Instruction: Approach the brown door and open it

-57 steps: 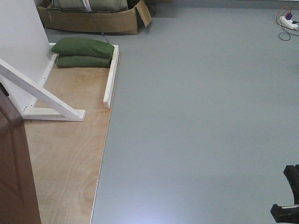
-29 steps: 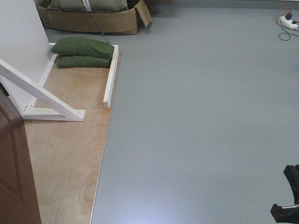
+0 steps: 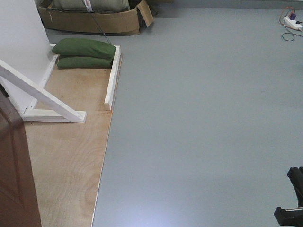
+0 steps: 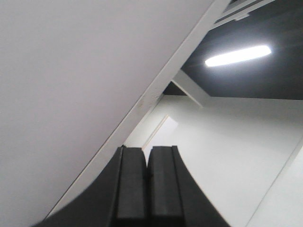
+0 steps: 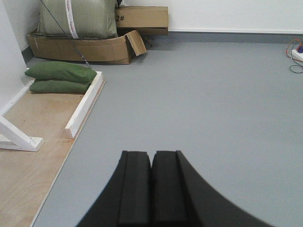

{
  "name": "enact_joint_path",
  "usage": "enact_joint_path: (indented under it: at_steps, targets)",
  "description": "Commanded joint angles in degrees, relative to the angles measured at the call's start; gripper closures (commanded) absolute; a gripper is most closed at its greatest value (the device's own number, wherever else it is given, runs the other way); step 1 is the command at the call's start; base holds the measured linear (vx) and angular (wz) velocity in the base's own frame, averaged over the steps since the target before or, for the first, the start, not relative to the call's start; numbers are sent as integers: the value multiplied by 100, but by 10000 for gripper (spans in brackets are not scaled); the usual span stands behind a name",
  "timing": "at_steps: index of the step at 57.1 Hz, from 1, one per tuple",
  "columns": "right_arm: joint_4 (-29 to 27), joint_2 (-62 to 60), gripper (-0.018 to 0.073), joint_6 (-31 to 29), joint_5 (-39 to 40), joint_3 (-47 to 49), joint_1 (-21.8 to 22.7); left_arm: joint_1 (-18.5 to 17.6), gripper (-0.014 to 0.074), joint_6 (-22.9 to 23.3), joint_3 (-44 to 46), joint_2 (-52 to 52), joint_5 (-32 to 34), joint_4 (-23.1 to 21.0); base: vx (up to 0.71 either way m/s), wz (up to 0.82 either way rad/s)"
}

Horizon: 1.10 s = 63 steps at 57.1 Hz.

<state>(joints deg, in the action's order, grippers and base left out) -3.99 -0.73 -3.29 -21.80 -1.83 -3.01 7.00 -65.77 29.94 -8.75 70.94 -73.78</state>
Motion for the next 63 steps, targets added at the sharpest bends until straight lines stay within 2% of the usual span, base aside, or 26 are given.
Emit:
enact_joint_path:
  at_steps: [1, 9, 21, 25, 29, 51, 63]
  targets:
    - [21, -32, 559, -45, 438, -19, -8, -8, 603, -56, 147, -210, 567, 259, 0, 0]
    - [21, -32, 559, -45, 438, -19, -8, -8, 603, -51, 147, -539, 223, 217, 0, 0]
    - [21, -32, 559, -45, 438, -19, -8, -8, 603, -2, 147, -908, -930, 217, 0, 0]
    - [21, -32, 559, -45, 438, -19, -8, -8, 603, 155, 147, -1083, -1239, 217, 0, 0]
    - [21, -32, 559, -45, 438, -19, -8, -8, 603, 512, 147, -1246, -1425, 217, 0, 0]
    - [21, -32, 559, -45, 438, -19, -8, -8, 603, 1795, 147, -1552, -1778, 217, 0, 0]
    - [21, -32, 559, -45, 454, -19, -8, -8, 603, 1960, 147, -1552, -2477, 217, 0, 0]
